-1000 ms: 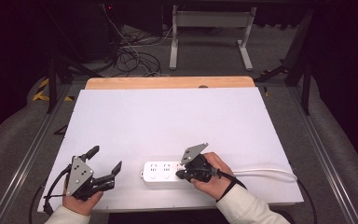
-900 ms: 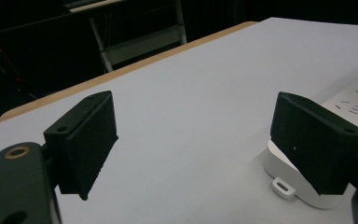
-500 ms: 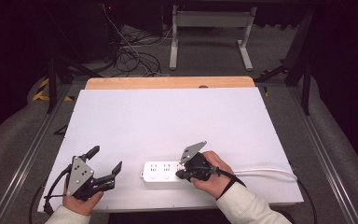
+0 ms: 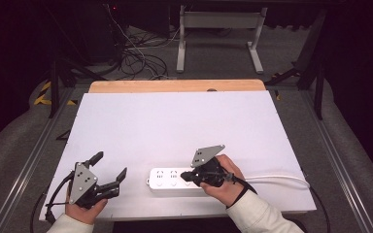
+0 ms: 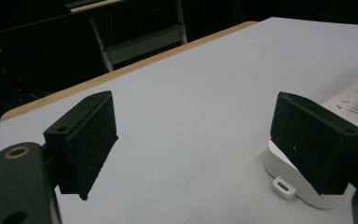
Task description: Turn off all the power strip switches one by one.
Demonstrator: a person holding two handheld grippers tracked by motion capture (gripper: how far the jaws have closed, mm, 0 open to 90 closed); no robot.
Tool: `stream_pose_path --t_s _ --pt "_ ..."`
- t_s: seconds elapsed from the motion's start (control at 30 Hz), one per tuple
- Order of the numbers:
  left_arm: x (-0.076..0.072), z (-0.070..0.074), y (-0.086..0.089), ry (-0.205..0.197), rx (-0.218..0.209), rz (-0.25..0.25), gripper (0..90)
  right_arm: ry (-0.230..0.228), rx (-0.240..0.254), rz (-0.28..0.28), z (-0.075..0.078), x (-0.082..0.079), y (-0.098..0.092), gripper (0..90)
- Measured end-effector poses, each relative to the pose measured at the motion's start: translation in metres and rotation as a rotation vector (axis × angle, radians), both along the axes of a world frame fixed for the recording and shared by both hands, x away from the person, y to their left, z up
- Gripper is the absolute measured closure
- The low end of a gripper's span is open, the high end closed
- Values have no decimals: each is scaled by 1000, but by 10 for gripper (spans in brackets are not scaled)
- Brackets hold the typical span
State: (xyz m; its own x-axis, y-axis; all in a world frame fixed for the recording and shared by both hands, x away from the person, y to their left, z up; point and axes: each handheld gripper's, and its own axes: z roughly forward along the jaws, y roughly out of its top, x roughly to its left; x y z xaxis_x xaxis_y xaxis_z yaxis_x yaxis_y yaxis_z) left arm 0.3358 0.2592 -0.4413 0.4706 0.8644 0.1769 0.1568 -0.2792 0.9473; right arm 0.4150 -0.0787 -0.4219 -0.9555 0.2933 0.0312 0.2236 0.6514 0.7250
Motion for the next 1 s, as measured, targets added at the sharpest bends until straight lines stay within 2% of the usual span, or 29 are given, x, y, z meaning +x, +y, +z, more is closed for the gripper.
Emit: stream_pose_path --t_s 0.2,0.4,0.5,1.0 --pt "-1 0 0 -1 1 -1 151 -9 -21 16 0 0 7 900" --pt "-1 0 0 -2 0 -1 151 10 -21 33 -7 -2 17 900" --pt "-1 0 0 -1 0 -2 151 20 -26 44 -15 -2 24 900" --pt "-1 0 1 -2 0 -3 151 32 -57 41 -27 4 39 900"
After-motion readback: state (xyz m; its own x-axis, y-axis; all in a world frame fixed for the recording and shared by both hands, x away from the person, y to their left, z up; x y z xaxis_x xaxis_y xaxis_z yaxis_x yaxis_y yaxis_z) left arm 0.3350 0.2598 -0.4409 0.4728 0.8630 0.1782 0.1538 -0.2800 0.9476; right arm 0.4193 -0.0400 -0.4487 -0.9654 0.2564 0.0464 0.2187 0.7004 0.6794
